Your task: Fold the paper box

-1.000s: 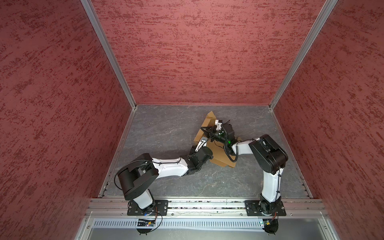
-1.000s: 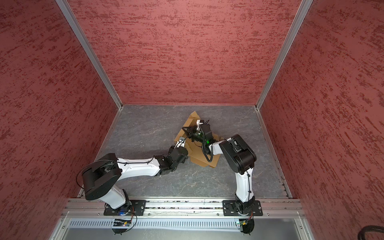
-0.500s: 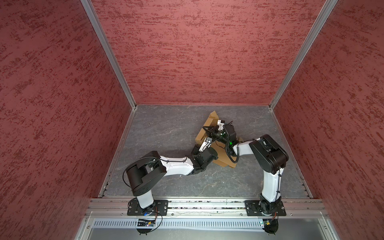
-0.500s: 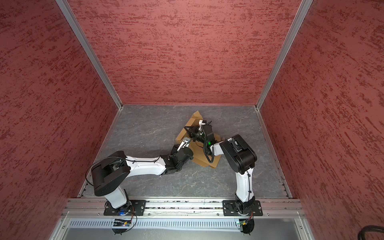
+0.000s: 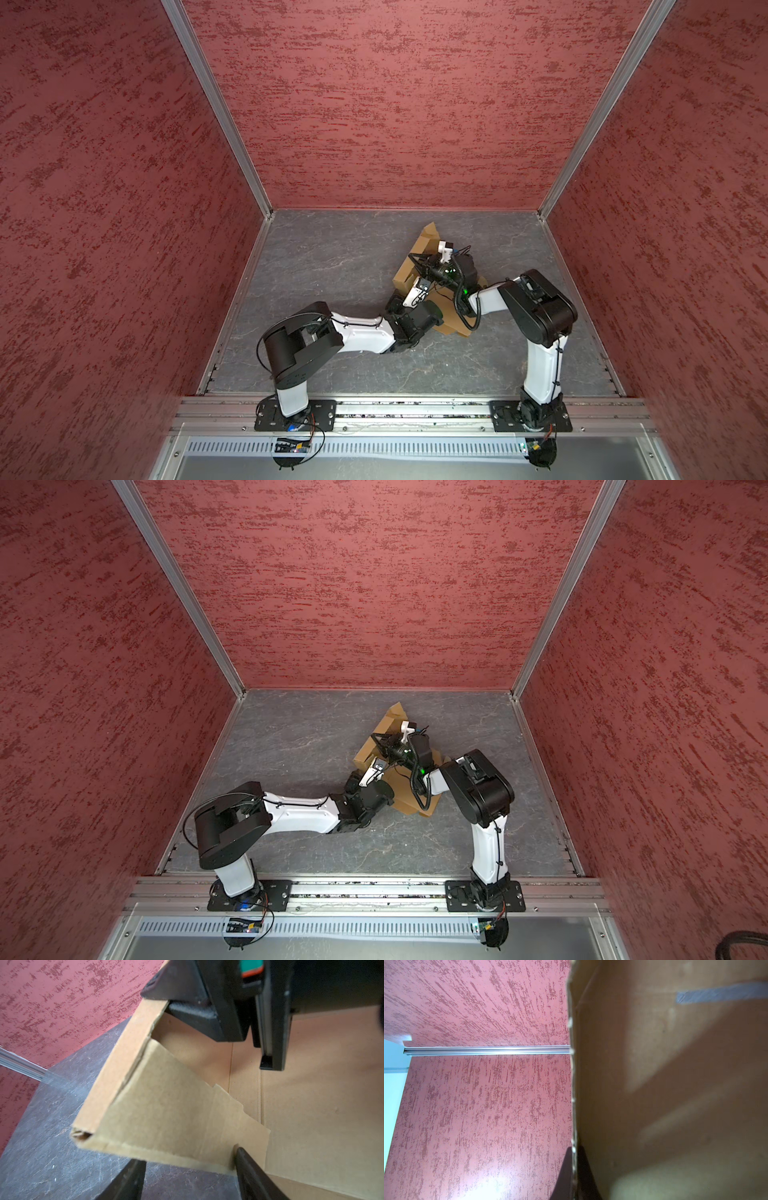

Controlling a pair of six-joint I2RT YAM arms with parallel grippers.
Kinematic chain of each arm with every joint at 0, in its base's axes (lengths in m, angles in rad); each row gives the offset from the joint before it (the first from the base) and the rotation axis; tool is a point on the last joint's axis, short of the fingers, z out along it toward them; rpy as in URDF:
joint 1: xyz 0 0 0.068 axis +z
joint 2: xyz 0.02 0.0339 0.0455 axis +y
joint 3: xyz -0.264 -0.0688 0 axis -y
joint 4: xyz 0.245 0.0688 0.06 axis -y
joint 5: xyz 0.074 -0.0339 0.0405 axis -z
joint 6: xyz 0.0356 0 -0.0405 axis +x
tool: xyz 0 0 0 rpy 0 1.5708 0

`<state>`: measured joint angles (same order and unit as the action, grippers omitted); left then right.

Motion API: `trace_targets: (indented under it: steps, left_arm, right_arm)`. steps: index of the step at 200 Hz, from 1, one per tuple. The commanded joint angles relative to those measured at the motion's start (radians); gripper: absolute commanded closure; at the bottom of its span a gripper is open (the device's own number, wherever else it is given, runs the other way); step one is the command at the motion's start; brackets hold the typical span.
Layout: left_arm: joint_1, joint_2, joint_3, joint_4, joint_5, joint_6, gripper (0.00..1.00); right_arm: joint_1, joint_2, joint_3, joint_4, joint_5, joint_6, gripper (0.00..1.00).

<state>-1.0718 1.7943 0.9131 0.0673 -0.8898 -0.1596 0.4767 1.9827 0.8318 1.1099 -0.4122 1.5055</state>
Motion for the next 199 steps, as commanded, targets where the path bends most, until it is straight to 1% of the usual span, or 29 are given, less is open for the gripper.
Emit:
trace_targets:
  steps: [1, 65, 94, 140, 167, 199]
  left_arm:
    - [-0.01, 0.035, 0.027, 0.01, -0.07, 0.003, 0.32]
    - [-0.037, 0.068, 0.026, -0.017, -0.166, -0.043, 0.31]
    - [-0.04, 0.075, 0.025, -0.018, -0.194, -0.05, 0.33]
    - [-0.042, 0.081, 0.007, -0.013, -0.204, -0.061, 0.41]
    - [-0.04, 0.098, 0.004, -0.009, -0.204, -0.06, 0.5]
    - [-0.035, 0.114, 0.018, -0.011, -0.21, -0.065, 0.55]
  right_arm:
    - [-0.001, -0.022, -0.05, -0.062, -0.09, 0.002, 1.0]
    - [-0.023, -0.083, -0.087, -0.115, -0.136, -0.049, 1.0]
    - [-0.028, -0.111, -0.104, -0.151, -0.145, -0.077, 1.0]
    - [-0.044, -0.167, -0.12, -0.249, -0.151, -0.151, 1.0]
    - [-0.049, -0.163, -0.104, -0.26, -0.152, -0.152, 1.0]
    - [-0.049, -0.156, -0.079, -0.279, -0.151, -0.158, 1.0]
